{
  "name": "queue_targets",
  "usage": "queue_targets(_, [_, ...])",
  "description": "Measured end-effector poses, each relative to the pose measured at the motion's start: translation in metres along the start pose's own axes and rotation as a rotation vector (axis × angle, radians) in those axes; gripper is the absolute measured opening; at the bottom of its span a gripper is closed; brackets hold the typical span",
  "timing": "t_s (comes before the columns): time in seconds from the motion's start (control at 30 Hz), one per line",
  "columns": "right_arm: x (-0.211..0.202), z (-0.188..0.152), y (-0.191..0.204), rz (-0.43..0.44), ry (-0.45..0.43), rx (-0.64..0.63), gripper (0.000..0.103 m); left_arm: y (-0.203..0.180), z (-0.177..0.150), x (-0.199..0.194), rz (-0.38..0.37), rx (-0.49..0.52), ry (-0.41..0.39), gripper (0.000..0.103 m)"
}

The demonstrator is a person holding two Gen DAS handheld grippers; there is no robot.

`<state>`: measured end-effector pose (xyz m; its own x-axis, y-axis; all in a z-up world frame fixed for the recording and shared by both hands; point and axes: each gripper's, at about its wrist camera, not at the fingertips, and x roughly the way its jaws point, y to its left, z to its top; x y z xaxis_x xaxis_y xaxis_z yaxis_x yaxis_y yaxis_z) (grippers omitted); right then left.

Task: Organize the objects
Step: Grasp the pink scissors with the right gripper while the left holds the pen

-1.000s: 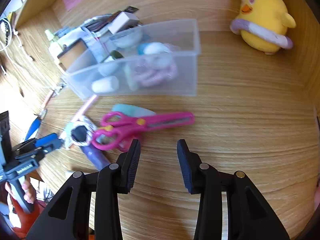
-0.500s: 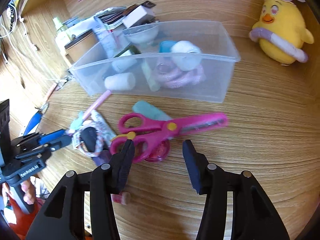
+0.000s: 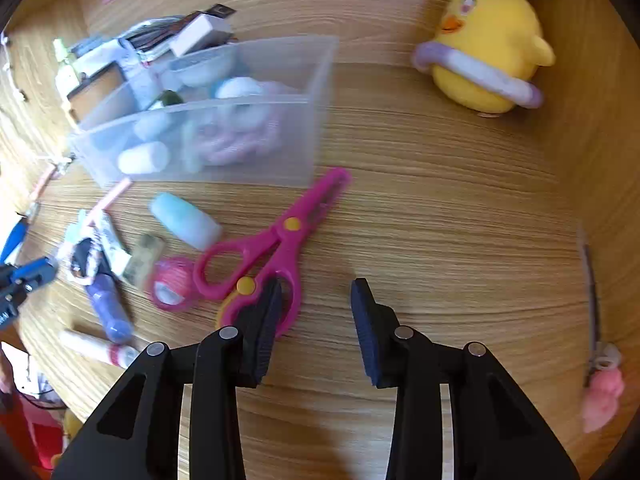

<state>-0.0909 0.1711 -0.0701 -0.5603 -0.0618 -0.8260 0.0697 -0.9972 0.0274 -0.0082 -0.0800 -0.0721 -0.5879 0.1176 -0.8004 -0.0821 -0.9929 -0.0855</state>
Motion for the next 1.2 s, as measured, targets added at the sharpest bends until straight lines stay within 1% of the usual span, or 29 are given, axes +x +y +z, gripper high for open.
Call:
queue_targets(0.03, [-0.001,-0.001,-0.006,0.004,0.004,0.012,0.032,0.000,0.002,0.002,-0.003,0.001,0.004,0.016])
queue_targets(0.07, [-0.003,-0.001,-0.011,0.023,0.006,0.034,0.034,0.001,0.004,0.003,-0.006,0.003,0.006,0.017])
queue_targets(0.1, [-0.005,0.000,-0.015,0.042,0.004,0.053,0.034,0.001,0.007,0.005,-0.011,0.004,0.010,0.018])
queue_targets(0.2, [-0.010,0.002,-0.019,0.068,-0.012,0.089,0.036,0.001,0.013,0.009,-0.019,0.014,0.011,0.022])
queue_targets(0.23, [-0.011,0.004,-0.019,0.072,-0.018,0.095,0.037,0.000,0.014,0.011,-0.020,0.023,0.012,0.023])
queue_targets(0.3, [-0.008,0.011,-0.016,0.079,-0.027,0.108,0.045,-0.003,0.017,0.015,-0.009,0.043,0.009,0.024])
queue_targets(0.37, [-0.004,0.017,-0.011,0.088,-0.033,0.107,0.047,-0.005,0.019,0.018,0.005,0.057,0.005,0.024])
queue_targets(0.57, [0.021,0.032,0.010,0.060,-0.007,0.071,0.047,-0.006,0.020,0.020,0.015,0.062,-0.010,0.025])
queue_targets(0.73, [0.029,0.032,0.026,-0.030,-0.029,-0.011,0.047,-0.011,0.016,0.020,0.039,0.087,-0.027,0.024])
queue_targets(0.77, [0.029,0.031,0.028,-0.040,-0.034,-0.023,0.044,-0.011,0.015,0.019,0.039,0.089,-0.027,0.023])
queue_targets(0.8, [0.028,0.030,0.028,-0.033,-0.039,-0.028,0.036,-0.012,0.013,0.018,0.036,0.087,-0.028,0.021])
queue_targets(0.83, [0.027,0.029,0.028,-0.032,-0.037,-0.027,0.031,-0.012,0.011,0.016,0.029,0.086,-0.028,0.020])
queue_targets(0.87, [0.026,0.028,0.027,-0.033,-0.036,-0.027,0.022,-0.013,0.009,0.015,0.026,0.085,-0.029,0.018])
queue_targets(0.97, [0.023,0.024,0.020,-0.036,-0.039,-0.012,0.018,-0.013,0.002,0.008,0.027,0.076,-0.036,0.014])
queue_targets(1.2, [0.010,0.009,0.007,-0.009,-0.052,0.028,0.018,-0.010,0.000,-0.010,0.033,0.034,-0.081,0.014])
